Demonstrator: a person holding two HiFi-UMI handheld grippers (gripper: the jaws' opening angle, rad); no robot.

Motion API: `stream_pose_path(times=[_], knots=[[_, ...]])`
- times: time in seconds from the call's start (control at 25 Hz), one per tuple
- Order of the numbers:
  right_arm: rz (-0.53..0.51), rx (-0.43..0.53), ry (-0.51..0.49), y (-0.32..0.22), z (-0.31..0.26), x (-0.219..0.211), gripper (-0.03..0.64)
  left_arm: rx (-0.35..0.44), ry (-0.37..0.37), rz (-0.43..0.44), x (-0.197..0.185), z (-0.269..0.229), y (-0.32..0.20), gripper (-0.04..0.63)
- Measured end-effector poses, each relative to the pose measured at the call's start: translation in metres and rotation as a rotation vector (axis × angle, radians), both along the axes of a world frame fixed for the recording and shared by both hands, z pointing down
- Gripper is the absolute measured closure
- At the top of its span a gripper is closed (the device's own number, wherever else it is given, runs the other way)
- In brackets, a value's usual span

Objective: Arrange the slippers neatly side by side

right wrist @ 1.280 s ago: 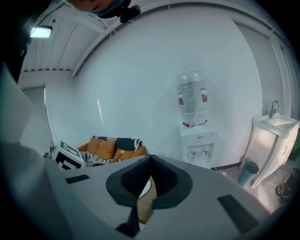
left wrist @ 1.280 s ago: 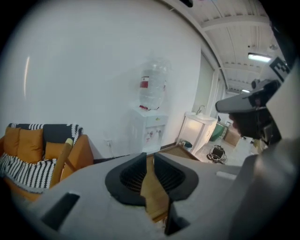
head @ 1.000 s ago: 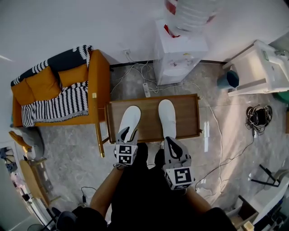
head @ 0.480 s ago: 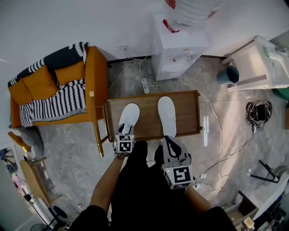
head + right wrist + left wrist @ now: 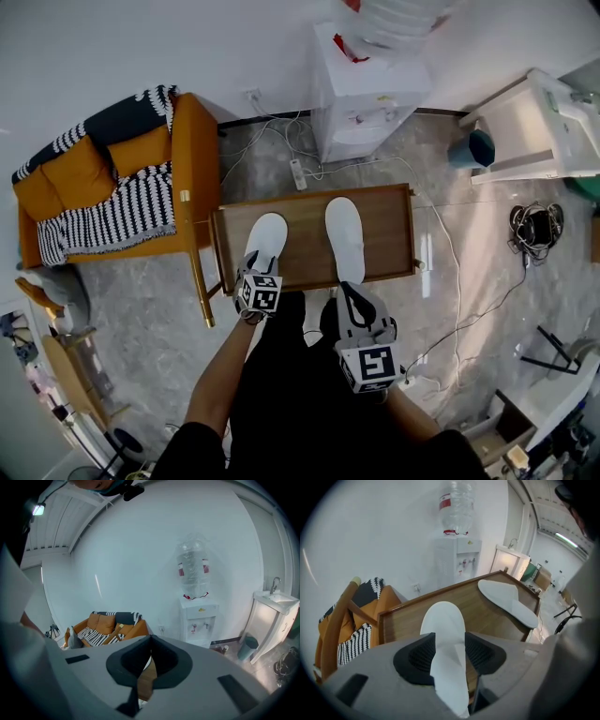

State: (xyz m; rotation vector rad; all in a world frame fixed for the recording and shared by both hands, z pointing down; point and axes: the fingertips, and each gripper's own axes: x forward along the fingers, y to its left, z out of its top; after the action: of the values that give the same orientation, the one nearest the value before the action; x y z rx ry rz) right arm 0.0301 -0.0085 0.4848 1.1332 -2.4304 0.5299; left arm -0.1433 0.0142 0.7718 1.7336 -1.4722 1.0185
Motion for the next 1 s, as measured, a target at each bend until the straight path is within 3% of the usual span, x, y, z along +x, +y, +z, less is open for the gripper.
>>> stream_pose_path(times=[0.28, 0.6, 1.0], knots=[[0.01, -0.015, -0.005, -0.002, 0.002, 0.0, 0.604, -0.086, -0.009, -0.013, -0.003, 0.018, 0.007, 0.407], [0.009, -0.02, 0.006, -0.002, 0.006, 0.003, 0.604, -0.087, -0.026, -0.07, -0.012, 0.02, 0.009, 0.531], [0.013, -0.024, 0.01, -0.001, 0.008, 0.01, 0.604, -0.077, 0.032, -0.131, -0.012, 0.007, 0.016, 0.552]])
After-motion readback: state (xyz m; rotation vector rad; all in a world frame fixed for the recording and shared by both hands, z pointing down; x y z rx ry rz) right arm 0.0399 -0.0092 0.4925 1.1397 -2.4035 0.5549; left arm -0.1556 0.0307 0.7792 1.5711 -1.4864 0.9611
